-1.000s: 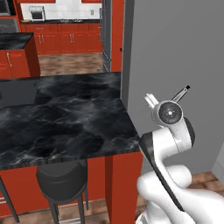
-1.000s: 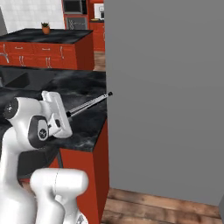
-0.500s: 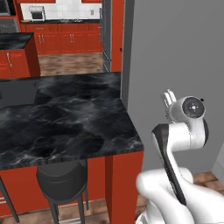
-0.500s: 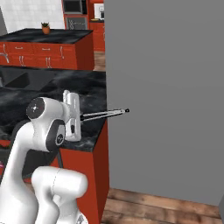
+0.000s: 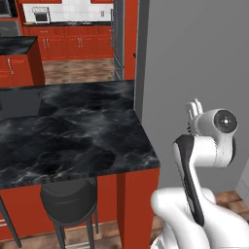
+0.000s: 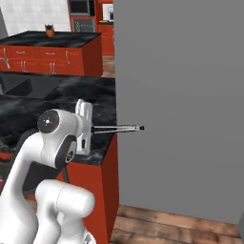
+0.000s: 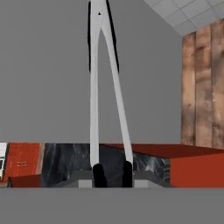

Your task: Pick up the tongs from the counter and place them near the plate next to the oven.

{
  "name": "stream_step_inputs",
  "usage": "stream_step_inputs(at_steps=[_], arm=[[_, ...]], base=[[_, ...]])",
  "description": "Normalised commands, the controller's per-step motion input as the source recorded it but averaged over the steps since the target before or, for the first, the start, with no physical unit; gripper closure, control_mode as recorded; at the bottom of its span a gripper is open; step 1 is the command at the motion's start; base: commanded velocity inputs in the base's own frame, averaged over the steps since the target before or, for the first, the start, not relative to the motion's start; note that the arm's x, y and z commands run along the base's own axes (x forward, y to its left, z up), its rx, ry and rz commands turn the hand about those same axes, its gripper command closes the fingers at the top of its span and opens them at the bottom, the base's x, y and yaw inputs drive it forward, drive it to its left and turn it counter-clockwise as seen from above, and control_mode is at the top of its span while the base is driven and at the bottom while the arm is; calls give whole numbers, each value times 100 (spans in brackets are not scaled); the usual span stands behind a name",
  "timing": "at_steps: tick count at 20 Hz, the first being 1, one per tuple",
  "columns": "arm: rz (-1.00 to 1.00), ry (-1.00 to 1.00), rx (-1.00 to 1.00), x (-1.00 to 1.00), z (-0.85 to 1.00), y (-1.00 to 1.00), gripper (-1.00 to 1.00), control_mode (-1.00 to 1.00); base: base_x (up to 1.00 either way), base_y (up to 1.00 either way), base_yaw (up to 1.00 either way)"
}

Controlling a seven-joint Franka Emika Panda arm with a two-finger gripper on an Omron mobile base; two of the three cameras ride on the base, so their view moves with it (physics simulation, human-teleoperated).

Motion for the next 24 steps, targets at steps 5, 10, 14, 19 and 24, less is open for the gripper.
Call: stream_step_inputs(at_steps=[5, 10, 14, 19, 24], arm=[[-1, -3, 1, -2, -4, 0, 100, 100], [0, 0, 0, 0, 0, 0, 100, 100], [0, 0, 0, 0, 0, 0, 100, 100], [0, 0, 0, 0, 0, 0, 100, 100], [0, 0, 0, 0, 0, 0, 100, 100]], base=[[-33, 12, -6], [-42, 26, -11], [-39, 43, 0], [-58, 73, 0], [-66, 99, 0]])
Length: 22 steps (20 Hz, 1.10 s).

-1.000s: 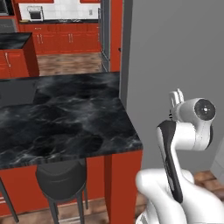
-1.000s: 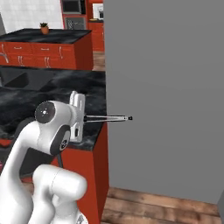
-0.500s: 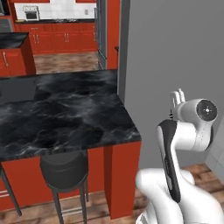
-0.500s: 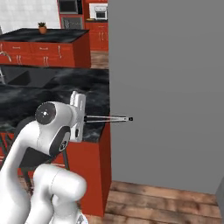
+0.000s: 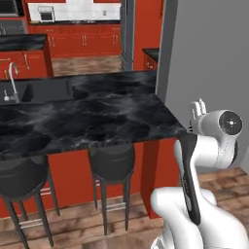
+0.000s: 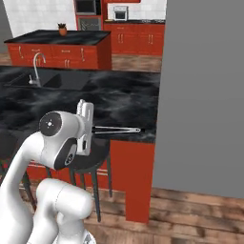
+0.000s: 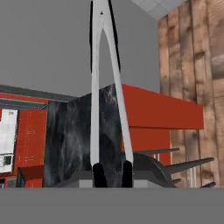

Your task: Pick up the tongs from the counter and place them near the plate next to the oven.

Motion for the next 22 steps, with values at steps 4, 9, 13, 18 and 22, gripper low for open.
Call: stream_step_inputs(at_steps=[4, 9, 13, 18, 22], arm=[[0, 0, 0, 0, 0, 0, 100, 100], [0, 0, 0, 0, 0, 0, 100, 100], [0, 0, 0, 0, 0, 0, 100, 100], [0, 0, 0, 0, 0, 0, 100, 100], [0, 0, 0, 0, 0, 0, 100, 100]], base=[[-37, 100, 0], [-11, 100, -2], [-10, 100, -3], [-12, 100, -2], [-16, 100, -6]])
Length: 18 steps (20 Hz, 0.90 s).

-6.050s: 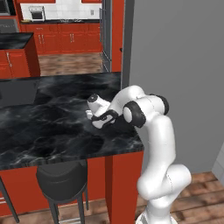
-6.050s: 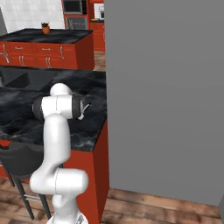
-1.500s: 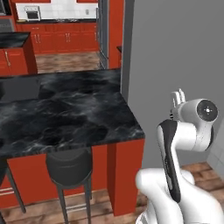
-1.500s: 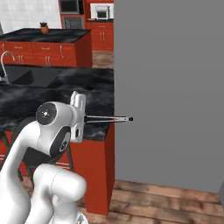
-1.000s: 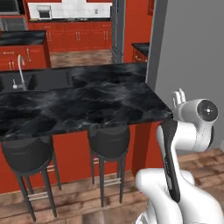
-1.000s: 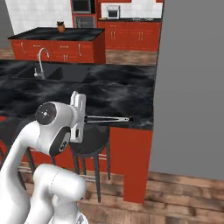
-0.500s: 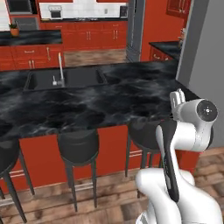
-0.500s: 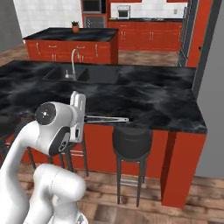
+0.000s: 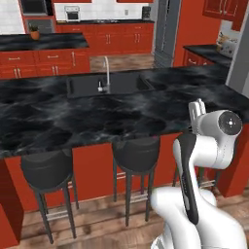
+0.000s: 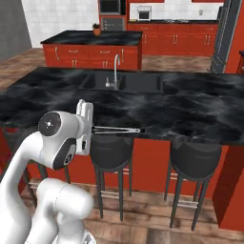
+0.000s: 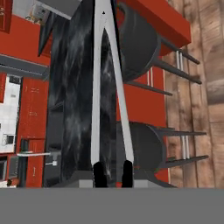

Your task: Pick up the tongs from the counter and place them near the plate next to the oven.

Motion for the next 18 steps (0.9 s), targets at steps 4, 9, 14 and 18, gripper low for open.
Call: stream_step_inputs(at_steps=[4, 9, 14, 18], arm=[[0, 0, 0, 0, 0, 0, 100, 100], [0, 0, 0, 0, 0, 0, 100, 100], [0, 0, 0, 0, 0, 0, 100, 100], [0, 0, 0, 0, 0, 0, 100, 100]], base=[[-25, 100, -10], [-23, 100, -16], [-18, 100, -12], [-26, 100, 6]])
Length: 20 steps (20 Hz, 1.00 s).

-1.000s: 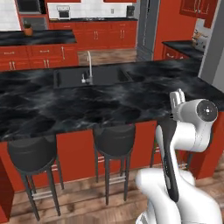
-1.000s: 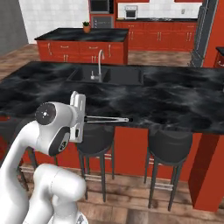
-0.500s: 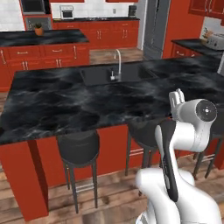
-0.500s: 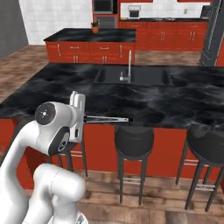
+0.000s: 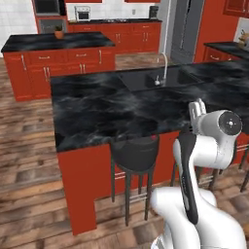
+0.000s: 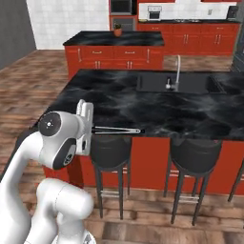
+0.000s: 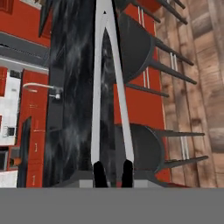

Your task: Pick up the tongs from the counter and place them near the plate next to the oven.

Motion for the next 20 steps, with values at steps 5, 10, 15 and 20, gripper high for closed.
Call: stream_step_inputs(at_steps=[5, 10, 15, 20], arm=[[0, 0, 0, 0, 0, 0, 100, 100], [0, 0, 0, 0, 0, 0, 100, 100], [0, 0, 0, 0, 0, 0, 100, 100], [0, 0, 0, 0, 0, 0, 100, 100]], base=[[-14, 100, 17], [2, 100, 5], [21, 100, 0], [52, 100, 0]])
